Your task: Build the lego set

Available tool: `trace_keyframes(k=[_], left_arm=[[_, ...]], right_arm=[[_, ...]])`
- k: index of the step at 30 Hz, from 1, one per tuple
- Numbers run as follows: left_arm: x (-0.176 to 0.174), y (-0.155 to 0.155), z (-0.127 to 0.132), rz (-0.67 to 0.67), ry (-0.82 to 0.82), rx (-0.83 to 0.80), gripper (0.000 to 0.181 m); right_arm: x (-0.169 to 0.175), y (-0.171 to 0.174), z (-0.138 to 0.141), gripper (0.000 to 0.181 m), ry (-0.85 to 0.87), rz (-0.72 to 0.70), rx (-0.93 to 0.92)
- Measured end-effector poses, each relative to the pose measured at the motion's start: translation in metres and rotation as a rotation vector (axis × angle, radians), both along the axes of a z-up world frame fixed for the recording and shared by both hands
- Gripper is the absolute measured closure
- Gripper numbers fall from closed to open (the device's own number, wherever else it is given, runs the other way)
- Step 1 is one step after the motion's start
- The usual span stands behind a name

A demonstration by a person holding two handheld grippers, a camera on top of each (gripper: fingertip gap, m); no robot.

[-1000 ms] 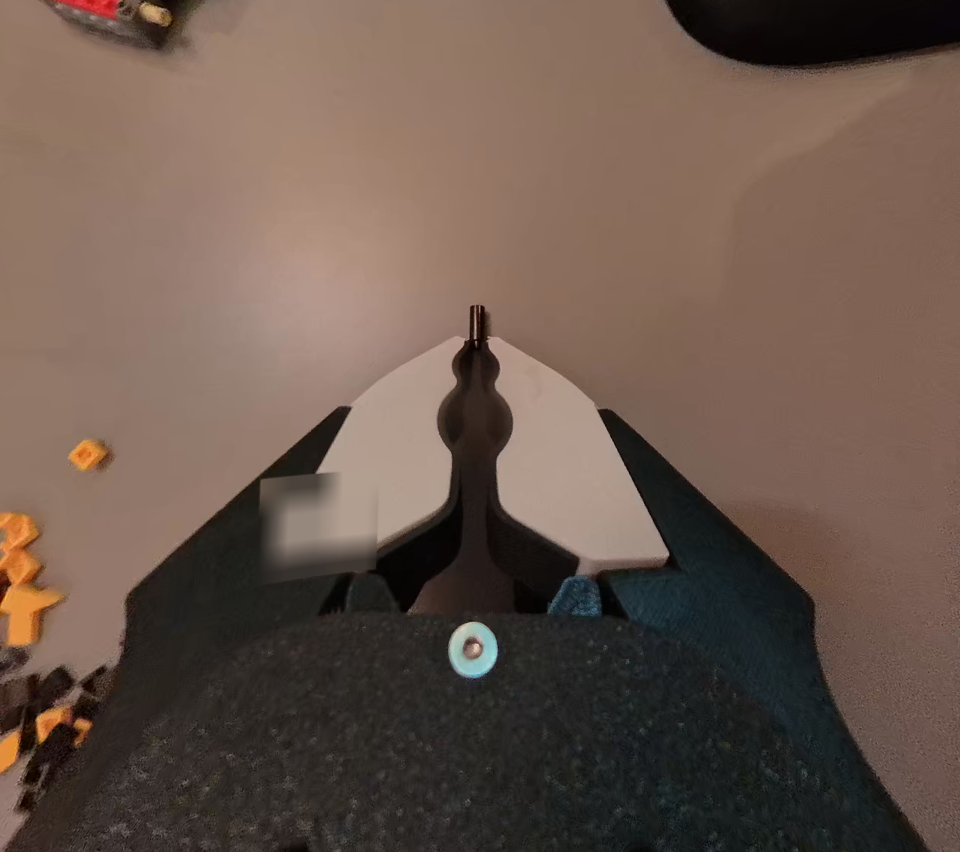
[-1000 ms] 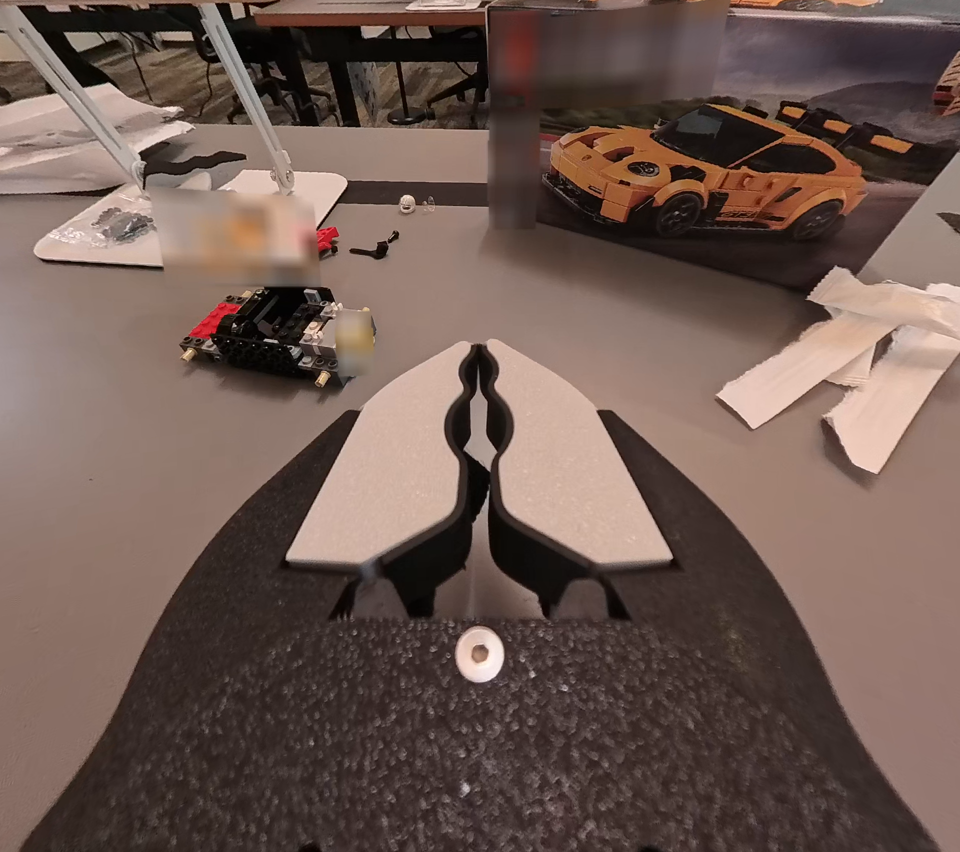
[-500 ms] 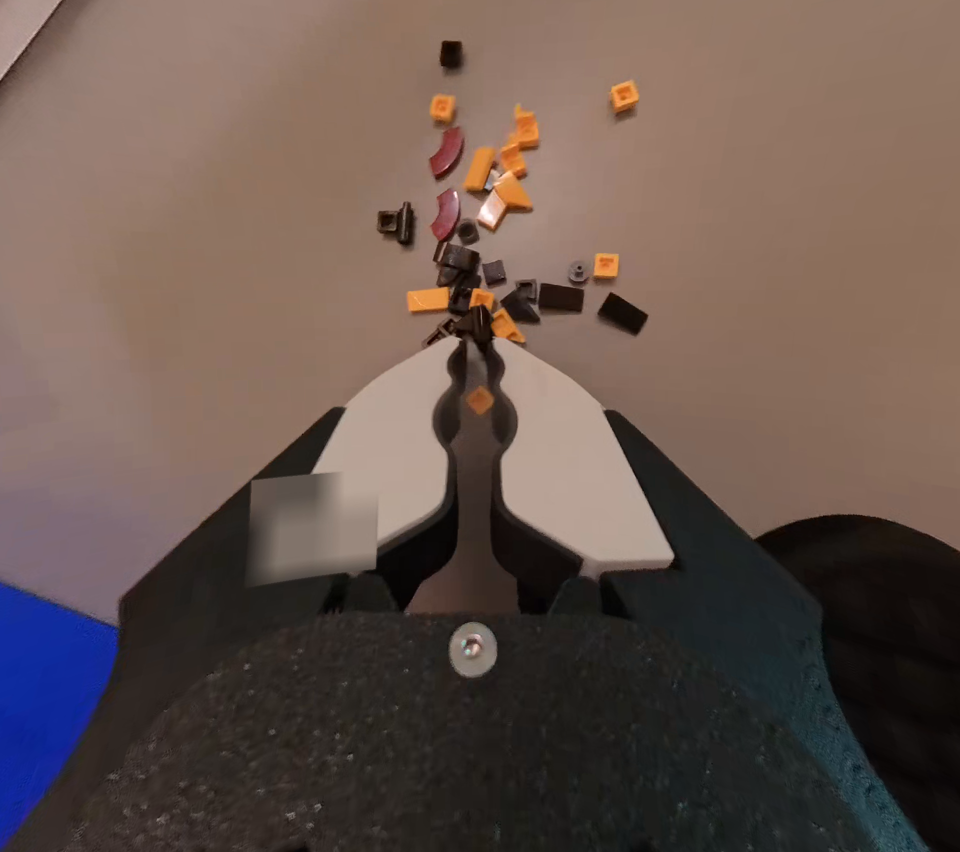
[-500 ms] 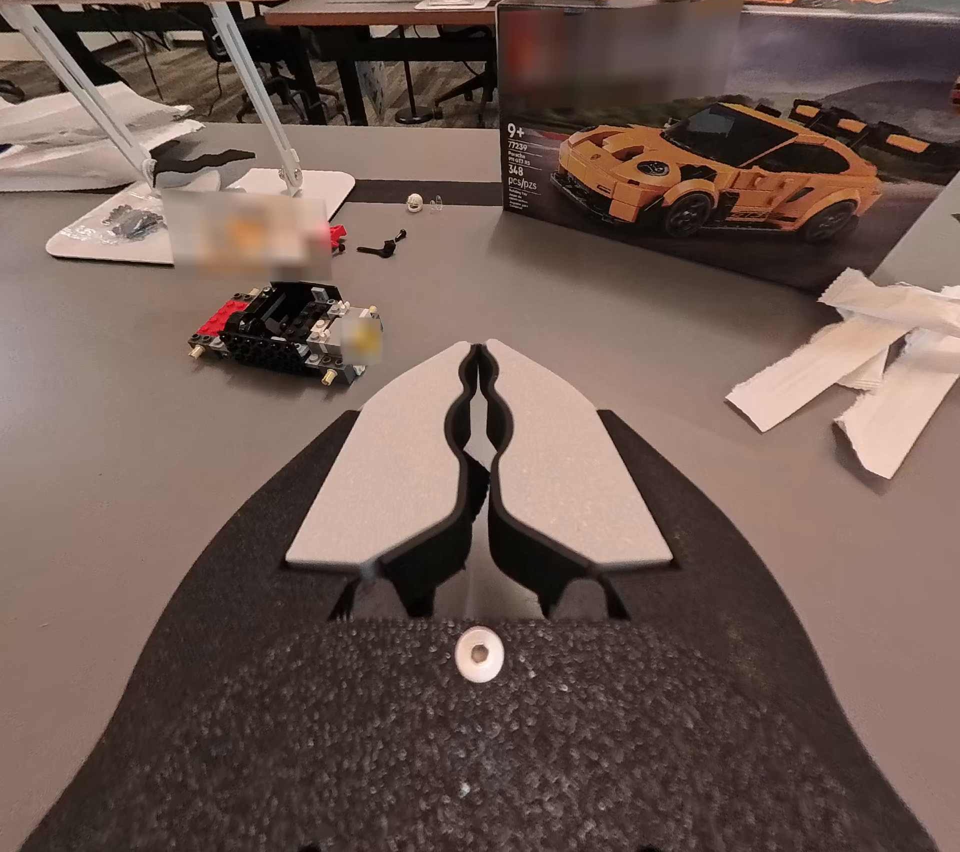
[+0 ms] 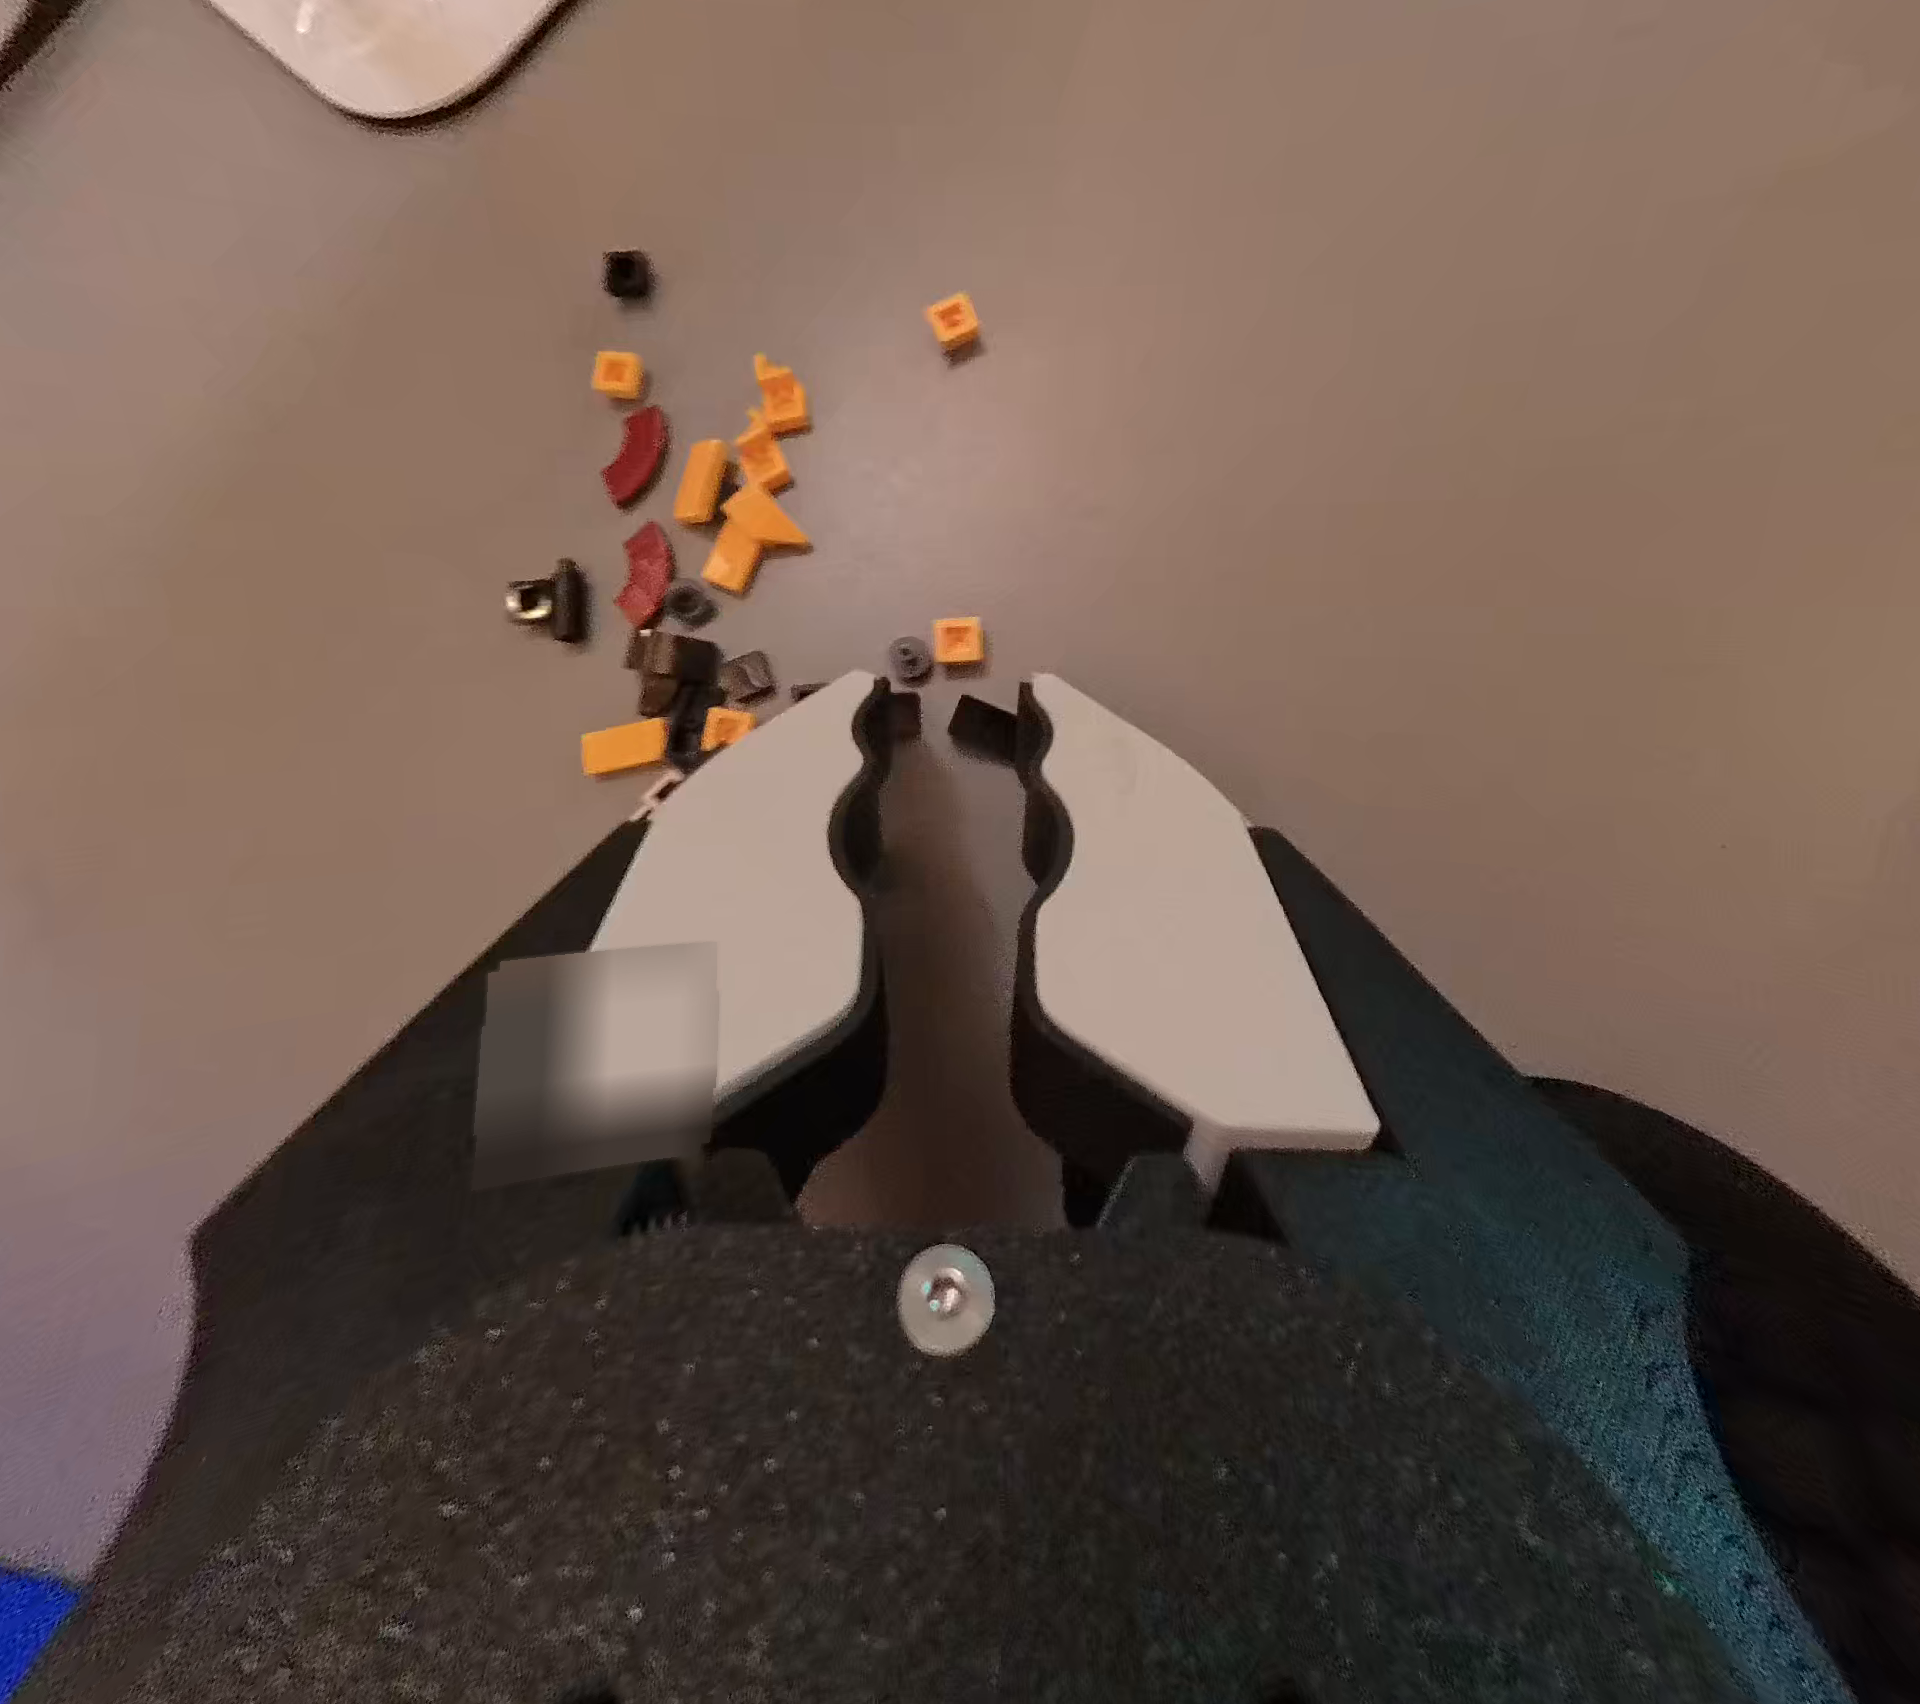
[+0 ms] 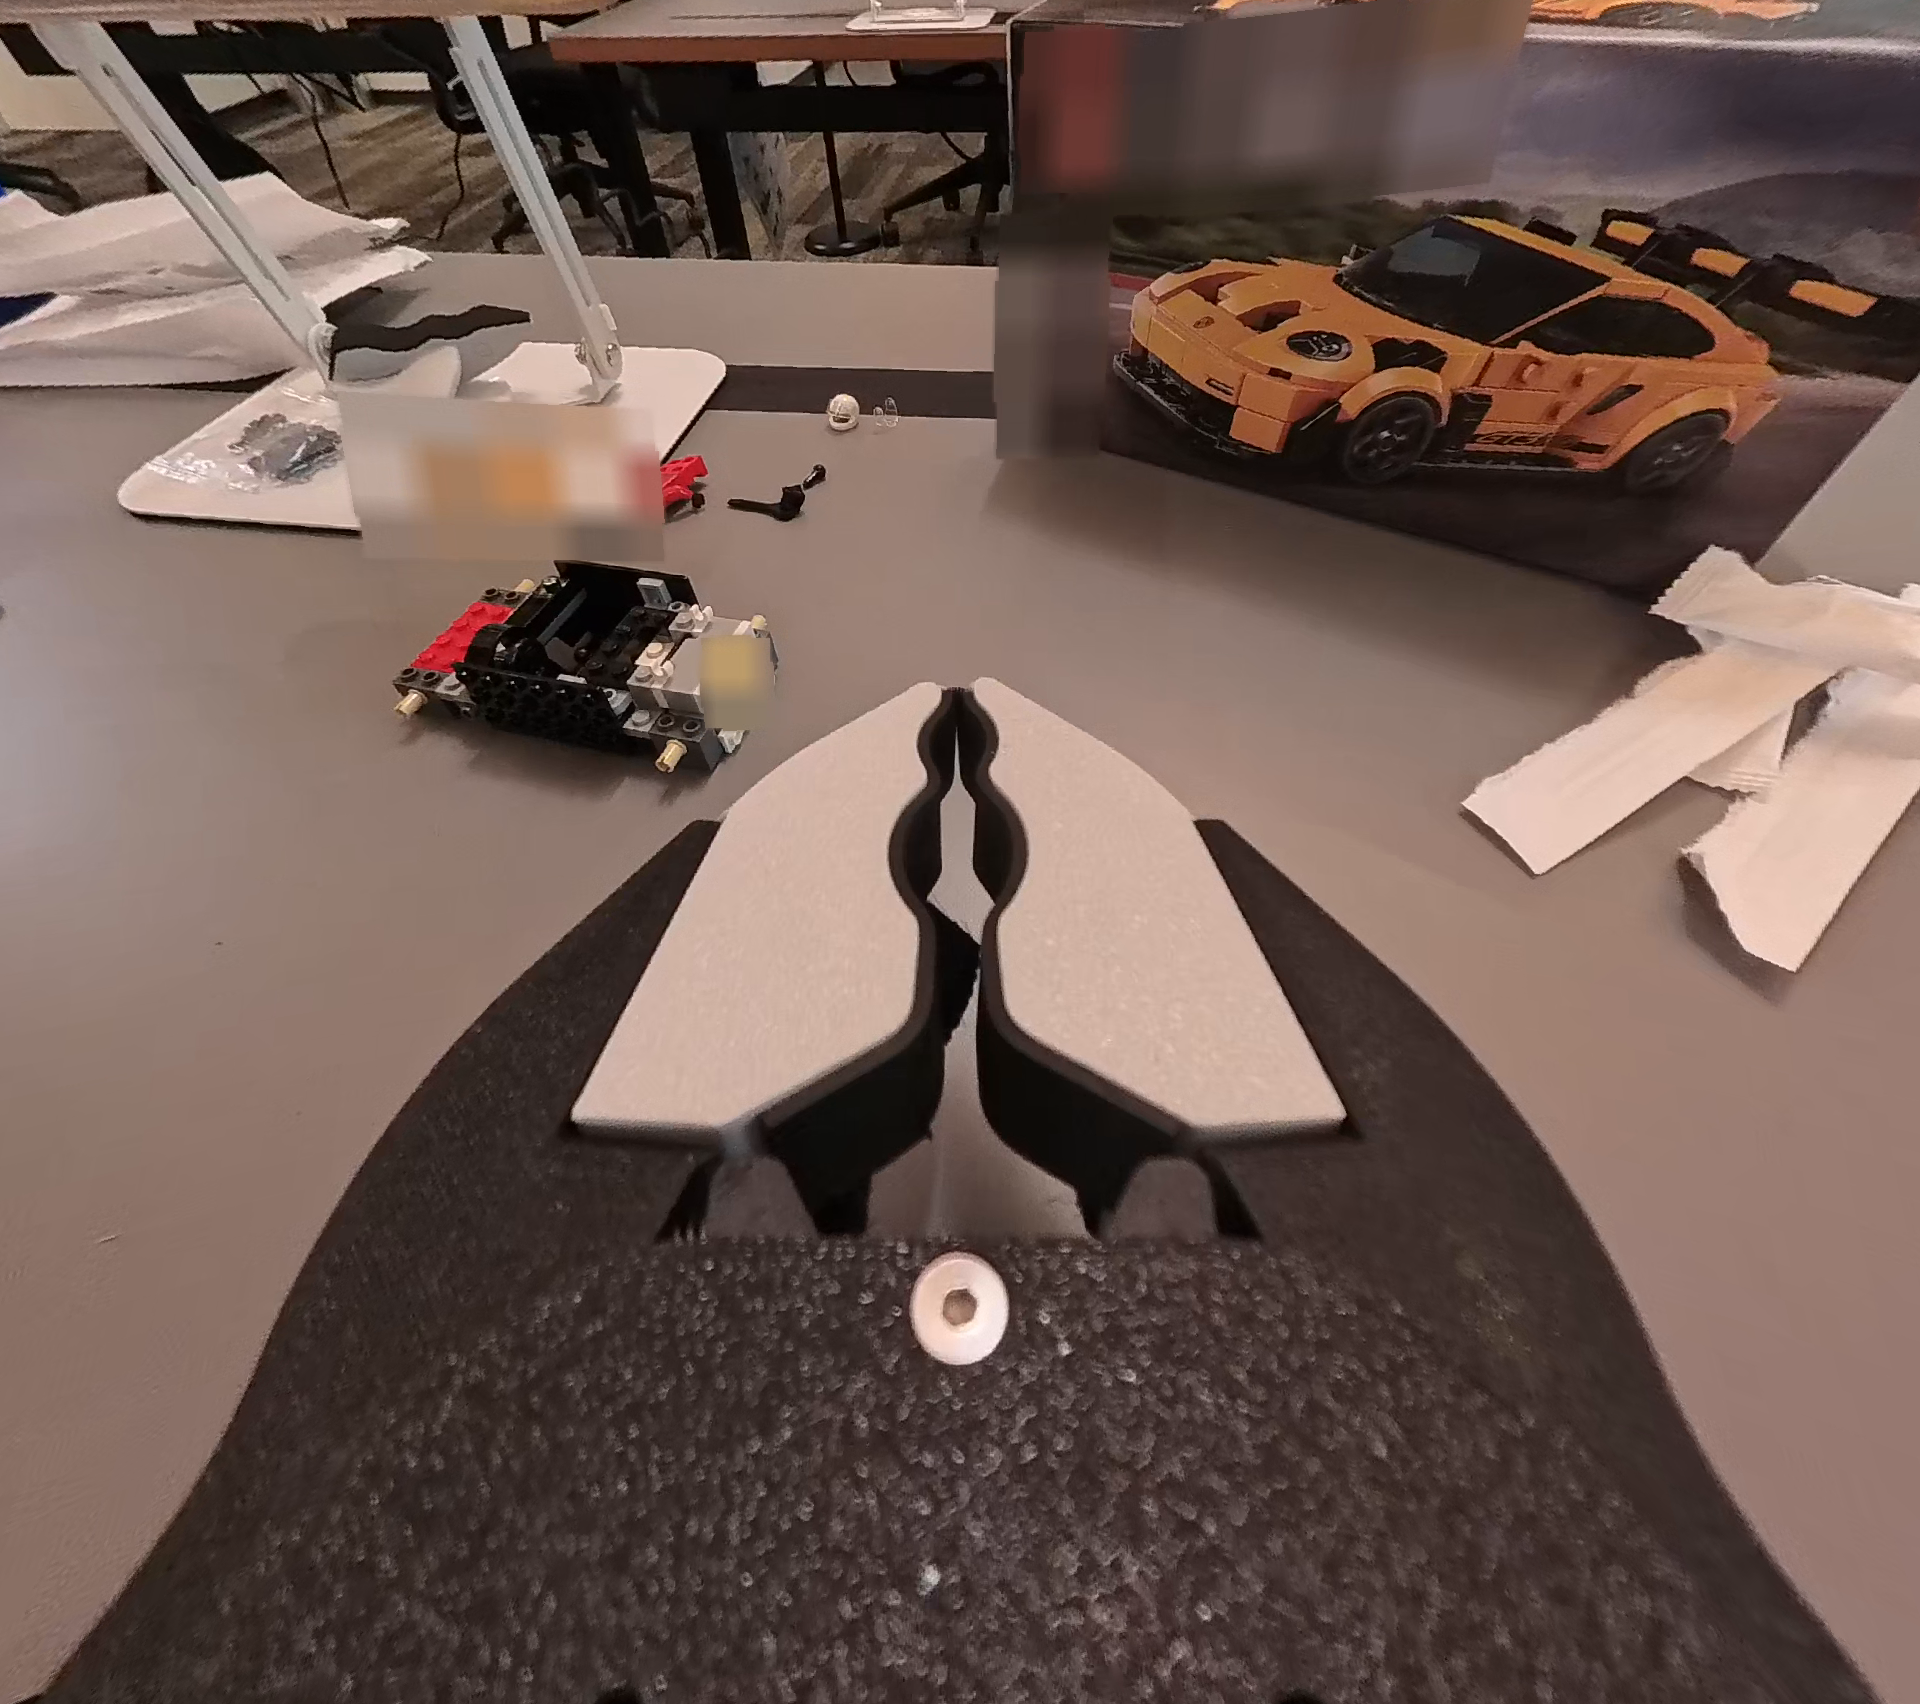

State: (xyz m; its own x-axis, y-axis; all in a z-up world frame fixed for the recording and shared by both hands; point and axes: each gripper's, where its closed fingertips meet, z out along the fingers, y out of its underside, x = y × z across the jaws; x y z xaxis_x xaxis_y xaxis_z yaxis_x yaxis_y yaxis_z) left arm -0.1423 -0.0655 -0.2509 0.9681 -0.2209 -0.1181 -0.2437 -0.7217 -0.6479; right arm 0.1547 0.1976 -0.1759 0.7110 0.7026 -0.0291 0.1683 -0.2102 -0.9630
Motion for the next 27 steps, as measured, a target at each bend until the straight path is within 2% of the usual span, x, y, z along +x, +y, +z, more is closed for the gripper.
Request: trace_keyframes(k=[5, 8, 12, 15, 18, 22, 24, 27], left_arm=[[-0.037, -0.003, 0.0, 0.11, 0.127, 0.011, 0.175], [-0.055, -0.002, 0.005, 0.185, 0.187, 0.03, 0.171], [-0.019, 0.013, 0.015, 0.083, 0.041, 0.103, 0.16], [-0.001, 0.016, 0.007, 0.012, 0.004, 0.066, 0.159], [-0.012, 0.014, 0.0, 0.05, 0.053, 0.036, 0.175], [-0.051, 0.007, -0.001, 0.197, 0.124, 0.01, 0.178], [-0.064, 0.005, 0.001, 0.257, 0.131, 0.01, 0.165], [-0.054, 0.018, 0.014, 0.225, 0.093, 0.082, 0.157]], right_arm=[[-0.001, 0.0, 0.0, 0.181, 0.001, 0.003, -0.003], [-0.001, 0.0, -0.001, 0.181, 0.001, 0.004, -0.003], [-0.002, -0.001, -0.001, 0.181, -0.001, 0.009, -0.004], [-0.002, -0.001, -0.001, 0.181, 0.001, 0.009, -0.003], [-0.001, -0.001, -0.001, 0.181, 0.002, 0.01, -0.004], [-0.002, -0.001, -0.001, 0.181, 0.004, 0.011, -0.006], [-0.002, -0.001, 0.0, 0.181, 0.005, 0.013, -0.006], [-0.002, -0.001, -0.001, 0.181, 0.005, 0.014, -0.007]])
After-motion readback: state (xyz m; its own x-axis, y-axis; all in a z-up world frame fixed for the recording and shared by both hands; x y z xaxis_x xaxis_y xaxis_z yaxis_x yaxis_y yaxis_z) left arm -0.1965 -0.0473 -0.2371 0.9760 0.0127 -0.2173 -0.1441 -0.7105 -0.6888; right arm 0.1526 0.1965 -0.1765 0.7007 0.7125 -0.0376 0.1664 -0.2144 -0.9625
